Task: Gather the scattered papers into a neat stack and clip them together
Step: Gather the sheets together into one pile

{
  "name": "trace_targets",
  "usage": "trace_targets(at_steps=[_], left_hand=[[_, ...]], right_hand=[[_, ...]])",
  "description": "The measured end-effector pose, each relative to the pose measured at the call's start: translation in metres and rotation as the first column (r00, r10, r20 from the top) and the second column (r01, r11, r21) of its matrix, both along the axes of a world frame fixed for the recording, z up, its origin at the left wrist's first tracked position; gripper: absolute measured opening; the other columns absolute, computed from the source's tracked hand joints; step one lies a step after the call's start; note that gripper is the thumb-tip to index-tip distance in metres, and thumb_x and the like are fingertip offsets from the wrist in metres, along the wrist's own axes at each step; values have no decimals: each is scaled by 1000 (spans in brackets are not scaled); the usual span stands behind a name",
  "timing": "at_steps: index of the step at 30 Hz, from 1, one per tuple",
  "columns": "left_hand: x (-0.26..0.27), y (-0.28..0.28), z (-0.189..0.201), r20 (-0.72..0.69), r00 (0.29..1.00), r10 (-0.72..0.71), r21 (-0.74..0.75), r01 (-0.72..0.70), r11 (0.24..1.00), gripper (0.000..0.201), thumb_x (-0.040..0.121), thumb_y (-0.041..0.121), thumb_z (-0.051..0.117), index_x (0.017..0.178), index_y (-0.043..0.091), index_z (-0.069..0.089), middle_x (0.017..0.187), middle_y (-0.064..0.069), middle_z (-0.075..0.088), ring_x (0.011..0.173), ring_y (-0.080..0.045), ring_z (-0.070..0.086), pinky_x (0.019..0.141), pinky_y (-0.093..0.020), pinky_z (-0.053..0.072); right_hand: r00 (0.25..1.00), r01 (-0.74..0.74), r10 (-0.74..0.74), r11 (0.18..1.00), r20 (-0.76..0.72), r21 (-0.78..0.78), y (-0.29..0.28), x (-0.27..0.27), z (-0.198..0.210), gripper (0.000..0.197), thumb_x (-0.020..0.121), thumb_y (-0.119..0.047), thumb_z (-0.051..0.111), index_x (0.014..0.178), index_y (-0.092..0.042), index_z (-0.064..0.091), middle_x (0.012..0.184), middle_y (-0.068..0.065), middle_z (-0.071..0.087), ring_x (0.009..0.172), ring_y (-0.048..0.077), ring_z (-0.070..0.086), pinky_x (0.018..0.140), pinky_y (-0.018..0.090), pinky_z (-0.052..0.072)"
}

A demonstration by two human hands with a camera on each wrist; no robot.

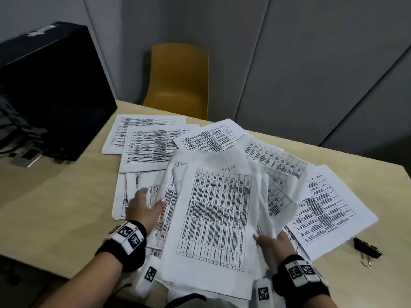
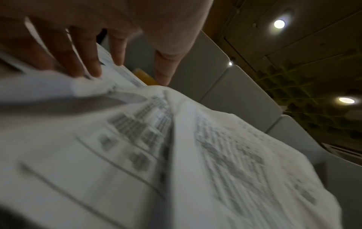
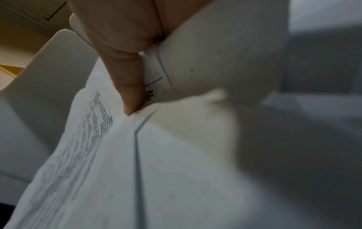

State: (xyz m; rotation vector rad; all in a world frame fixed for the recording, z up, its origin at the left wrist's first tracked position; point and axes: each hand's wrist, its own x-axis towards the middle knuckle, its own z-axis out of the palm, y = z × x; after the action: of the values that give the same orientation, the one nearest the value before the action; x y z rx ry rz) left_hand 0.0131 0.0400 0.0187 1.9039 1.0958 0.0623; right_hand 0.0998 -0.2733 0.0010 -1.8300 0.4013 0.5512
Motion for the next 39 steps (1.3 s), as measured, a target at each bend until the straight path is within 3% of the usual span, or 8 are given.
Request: trace_targets(at_steps=[5,15,24,26,28,30,35,39], left_hand=[[8,62,-13,-74,995,66,229,-47,972,66,76,31,70,134,15,42,138,-18,47,123,-40,44,105,-45,38],[53,114,-6,-504,801,-322,291,509,810,65,95,51,31,150,26,8,160,-1,-6,144,-36,-6,114,-52,13],[21,81,9,-705,563,-432,206,745,634,64,93,58,11,148,26,18,159,3,14,146,-28,-4,114,-53,2],[7,78,12,-641,633,-435,286,722,630,54,94,55,22,139,29,39,147,0,43,142,-25,23,114,-47,13],[5,84,16,-434,800,-414,379,579,722,42,92,49,43,125,28,56,116,1,67,110,-20,57,105,-37,36],[15,99,13,-237,912,-334,377,403,834,39,88,38,56,124,23,57,110,0,69,100,-22,61,96,-36,45],[47,131,-6,-515,809,-282,214,440,872,72,93,54,34,150,20,9,160,-6,1,146,-32,-1,116,-53,10],[38,102,-4,-659,654,-372,134,589,797,79,88,68,13,150,22,-2,159,-6,-11,146,-30,-7,115,-54,2]], right_hand=[[996,81,-78,995,-47,60,-6,0,0,21,78,2,66,91,-1,50,76,17,58,67,26,54,57,29,39],[991,96,-103,992,-90,-80,-10,4,-7,37,78,-12,71,99,4,46,79,15,54,67,24,50,56,29,37],[987,79,-92,992,-132,-97,-12,8,-13,38,75,-12,73,98,5,48,88,21,56,71,26,52,60,30,40],[984,68,-81,994,-156,-87,-12,9,-14,44,72,-12,76,98,9,49,80,17,55,64,22,50,54,26,39],[981,76,-87,995,-172,-65,-12,11,-16,52,66,-12,80,100,10,48,74,16,53,58,20,48,46,24,40],[975,98,-107,994,-193,-55,-13,12,-17,47,71,-8,77,102,9,46,75,19,52,61,22,49,51,27,41],[982,73,-88,993,-166,-92,-12,13,-18,50,66,-17,80,97,8,50,79,21,56,66,25,51,59,29,40],[980,103,-120,989,-161,-111,-12,13,-19,37,73,-13,76,92,0,46,80,18,54,71,27,51,65,35,43]])
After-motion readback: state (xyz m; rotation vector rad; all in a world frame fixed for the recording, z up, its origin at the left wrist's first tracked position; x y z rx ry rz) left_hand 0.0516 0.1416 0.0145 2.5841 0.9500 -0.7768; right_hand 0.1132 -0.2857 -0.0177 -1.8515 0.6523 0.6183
